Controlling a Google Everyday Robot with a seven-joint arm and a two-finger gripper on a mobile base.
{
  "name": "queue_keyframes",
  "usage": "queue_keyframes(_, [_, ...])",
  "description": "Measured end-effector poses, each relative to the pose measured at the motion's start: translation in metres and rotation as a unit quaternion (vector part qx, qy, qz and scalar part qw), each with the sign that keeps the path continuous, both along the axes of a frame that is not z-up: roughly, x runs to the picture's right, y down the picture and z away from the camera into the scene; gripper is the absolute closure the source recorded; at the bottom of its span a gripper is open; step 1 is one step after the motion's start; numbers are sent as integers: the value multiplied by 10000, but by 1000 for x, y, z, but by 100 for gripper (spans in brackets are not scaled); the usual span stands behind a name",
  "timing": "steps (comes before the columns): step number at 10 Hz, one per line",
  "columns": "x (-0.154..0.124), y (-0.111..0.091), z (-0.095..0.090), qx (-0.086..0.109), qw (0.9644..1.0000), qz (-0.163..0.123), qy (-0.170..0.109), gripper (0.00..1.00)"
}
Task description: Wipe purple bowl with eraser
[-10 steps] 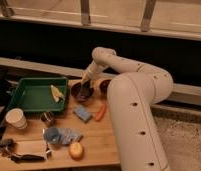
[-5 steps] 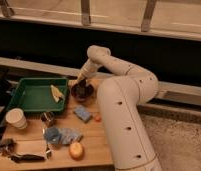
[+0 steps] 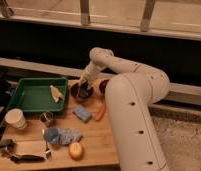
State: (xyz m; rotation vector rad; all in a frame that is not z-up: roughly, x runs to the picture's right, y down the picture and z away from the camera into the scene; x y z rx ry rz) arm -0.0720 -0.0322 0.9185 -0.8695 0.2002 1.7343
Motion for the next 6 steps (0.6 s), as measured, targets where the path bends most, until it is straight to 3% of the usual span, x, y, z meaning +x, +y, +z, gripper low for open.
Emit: queue_keyframes(6, [-4, 1, 0, -7, 10000, -5, -24, 100])
